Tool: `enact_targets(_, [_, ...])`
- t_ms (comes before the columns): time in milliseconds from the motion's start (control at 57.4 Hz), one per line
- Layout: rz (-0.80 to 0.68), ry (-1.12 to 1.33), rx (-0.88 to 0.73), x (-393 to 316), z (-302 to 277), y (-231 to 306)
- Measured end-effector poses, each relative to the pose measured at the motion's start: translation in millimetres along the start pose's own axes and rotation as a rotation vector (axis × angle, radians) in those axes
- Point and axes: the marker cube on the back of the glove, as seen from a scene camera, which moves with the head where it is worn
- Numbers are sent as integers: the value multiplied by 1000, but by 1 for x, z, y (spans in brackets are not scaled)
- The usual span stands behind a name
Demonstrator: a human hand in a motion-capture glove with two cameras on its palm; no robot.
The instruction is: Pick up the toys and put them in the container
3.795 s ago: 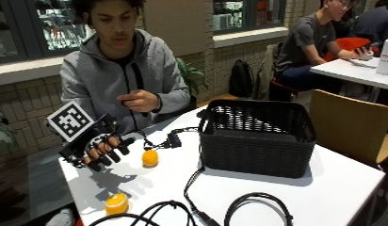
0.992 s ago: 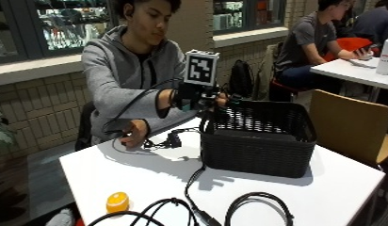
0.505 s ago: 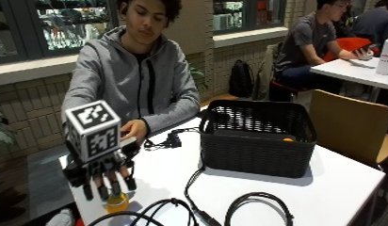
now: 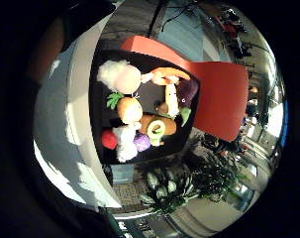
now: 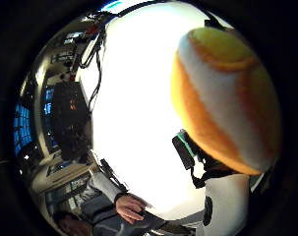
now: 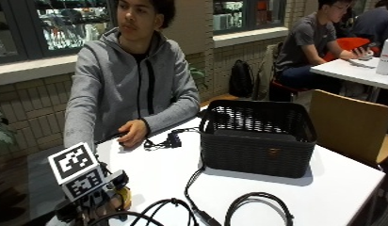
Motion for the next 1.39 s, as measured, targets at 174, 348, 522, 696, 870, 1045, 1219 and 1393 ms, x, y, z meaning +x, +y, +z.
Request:
enact_targets(174, [-52, -2, -24, -7, -1, 1])
enact_targets(348, [-66, 24, 78, -16, -7, 2])
enact_targets(522, [-114, 121, 216, -36, -31, 2])
enact_targets(696, [-254, 162, 333, -91, -81, 7])
enact_targets(870, [-428, 245, 434, -179, -130, 22])
enact_targets(1045, [-628, 386, 550, -276, -165, 40])
enact_targets(1219, [-764, 462, 545, -361, -175, 51])
enact_targets(1393, [-718, 388, 471, -411, -166, 40])
